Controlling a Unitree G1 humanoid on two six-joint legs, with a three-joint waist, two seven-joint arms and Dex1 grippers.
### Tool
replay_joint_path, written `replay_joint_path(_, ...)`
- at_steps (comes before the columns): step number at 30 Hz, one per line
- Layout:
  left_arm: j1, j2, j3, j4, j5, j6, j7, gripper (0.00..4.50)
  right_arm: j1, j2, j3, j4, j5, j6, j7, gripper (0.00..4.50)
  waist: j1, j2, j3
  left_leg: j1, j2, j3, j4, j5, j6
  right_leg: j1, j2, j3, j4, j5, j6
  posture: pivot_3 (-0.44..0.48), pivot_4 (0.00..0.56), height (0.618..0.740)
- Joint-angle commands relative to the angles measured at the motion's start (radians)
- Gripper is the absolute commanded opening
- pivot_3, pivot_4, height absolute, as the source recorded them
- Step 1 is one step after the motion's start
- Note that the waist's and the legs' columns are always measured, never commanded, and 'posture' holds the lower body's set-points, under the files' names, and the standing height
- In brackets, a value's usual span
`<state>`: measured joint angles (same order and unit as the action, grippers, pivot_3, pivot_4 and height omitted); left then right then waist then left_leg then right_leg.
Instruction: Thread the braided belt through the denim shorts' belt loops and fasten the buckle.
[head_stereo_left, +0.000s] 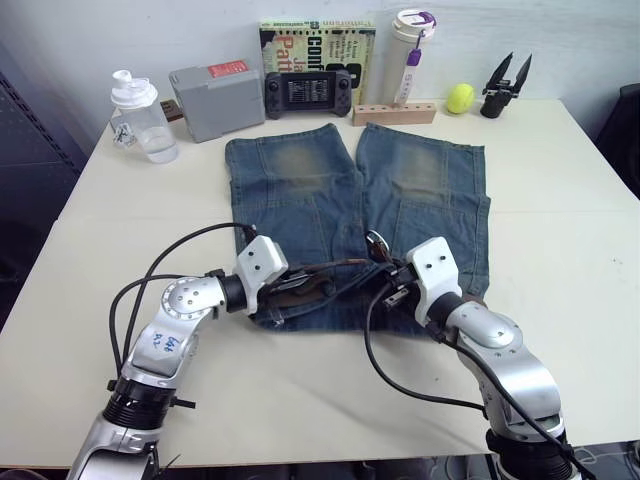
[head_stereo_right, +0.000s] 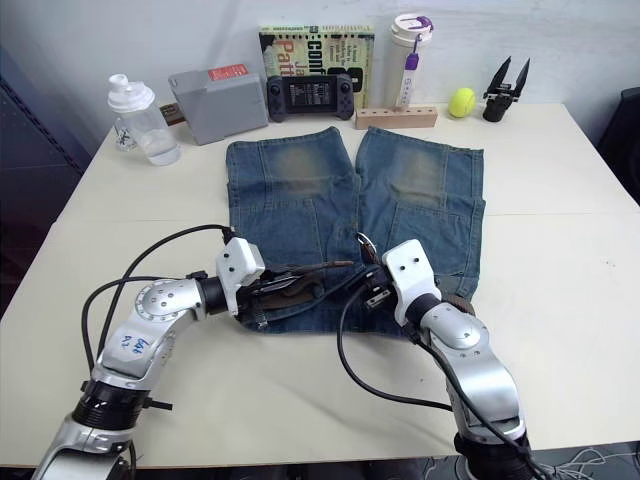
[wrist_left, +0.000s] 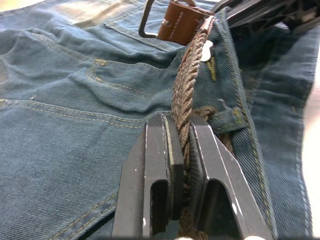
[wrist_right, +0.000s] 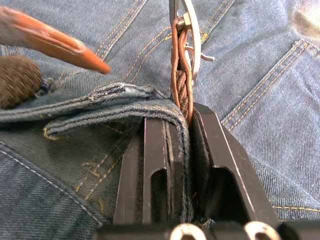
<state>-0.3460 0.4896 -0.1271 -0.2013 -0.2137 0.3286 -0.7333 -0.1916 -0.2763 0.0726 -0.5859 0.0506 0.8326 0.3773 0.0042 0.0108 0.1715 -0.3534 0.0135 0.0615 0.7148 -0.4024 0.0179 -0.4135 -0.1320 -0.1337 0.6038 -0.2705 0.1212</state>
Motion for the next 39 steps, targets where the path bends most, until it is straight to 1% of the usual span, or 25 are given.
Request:
replay_joint_path(1,-0.064,-0.065,-0.012,-0.005,0.043,0.046,0.106,0.00,-0.029,0.009,0.003,-0.069,0.019,0.004,-0.021,0.00,0.000,0.000,0.000,0.000,0.000,0.000,0.000,0.000,0.000,0.000,0.000,0.000,0.000,0.000,0.000,0.000,0.150,0.726)
replay_joint_path(5,-0.081,-0.101,-0.021,-0.005,0.057,0.081,0.153,0.00,-0.031,0.005,0.016,-0.079,0.012,0.006,-0.024,0.00,0.000,0.000,0.000,0.000,0.000,0.000,0.000,0.000,0.000,0.000,0.000,0.000,0.000,0.000,0.000,0.000,0.150,0.726)
replay_joint_path(14,-0.094,-0.125,-0.056,-0.019,0.086,0.141,0.186,0.00,-0.038,0.003,0.046,-0.097,0.008,0.014,-0.046,0.00,-0.001,0.000,0.000,0.000,0.000,0.000,0.000,0.000,0.000,0.000,0.000,0.000,0.000,0.000,0.000,0.000,0.150,0.726)
replay_joint_path(19,-0.107,-0.150,-0.056,-0.014,0.093,0.168,0.206,0.00,-0.037,-0.029,0.084,-0.104,-0.006,0.003,-0.045,0.00,-0.001,0.000,0.000,0.000,0.000,0.000,0.000,0.000,0.000,0.000,0.000,0.000,0.000,0.000,0.000,0.000,0.150,0.726)
replay_joint_path(21,-0.113,-0.163,-0.066,-0.022,0.093,0.165,0.204,0.00,-0.037,-0.063,0.115,-0.104,-0.021,0.004,-0.030,0.00,-0.001,0.000,0.000,0.000,0.000,0.000,0.000,0.000,0.000,0.000,0.000,0.000,0.000,0.000,0.000,0.000,0.150,0.726)
replay_joint_path(25,-0.125,-0.201,-0.075,-0.037,0.071,0.131,0.184,0.00,-0.031,-0.087,0.147,-0.101,-0.019,0.024,-0.021,0.00,-0.001,0.000,0.000,0.000,0.000,0.000,0.000,0.000,0.000,0.000,0.000,0.000,0.000,0.000,0.000,0.000,0.150,0.726)
replay_joint_path(29,-0.100,-0.226,-0.069,-0.093,-0.005,0.099,0.109,0.00,-0.032,-0.088,0.151,-0.094,-0.007,0.036,-0.015,0.00,-0.001,0.000,0.000,0.000,0.000,0.000,0.000,0.000,0.000,0.000,0.000,0.000,0.000,0.000,0.000,0.000,0.150,0.726)
replay_joint_path(32,-0.084,-0.232,-0.064,-0.116,-0.038,0.088,0.076,0.00,-0.034,-0.063,0.135,-0.092,0.020,0.050,-0.011,0.00,-0.001,0.000,0.000,0.000,0.000,0.000,0.000,0.000,0.000,0.000,0.000,0.000,0.000,0.000,0.000,0.000,0.150,0.726)
replay_joint_path(35,-0.078,-0.230,-0.047,-0.110,-0.049,0.080,0.069,0.00,-0.033,-0.021,0.092,-0.092,0.075,0.068,-0.005,0.00,-0.001,0.000,0.000,0.000,0.000,0.000,0.000,0.000,0.000,0.000,0.000,0.000,0.000,0.000,0.000,0.000,0.150,0.726)
replay_joint_path(38,-0.075,-0.202,-0.031,-0.067,-0.031,0.050,0.061,0.00,-0.030,-0.021,0.041,-0.101,0.152,0.050,0.056,0.00,-0.002,0.000,0.000,0.000,0.000,0.000,0.000,0.000,0.000,0.000,0.000,0.000,0.000,0.000,0.000,0.000,0.150,0.726)
replay_joint_path(39,-0.078,-0.193,-0.027,-0.048,-0.022,0.036,0.058,0.00,-0.022,-0.038,0.029,-0.111,0.189,0.028,0.102,0.00,-0.001,0.000,0.000,0.000,0.000,0.000,0.000,0.000,0.000,0.000,0.000,0.000,0.000,0.000,0.000,0.000,0.150,0.726)
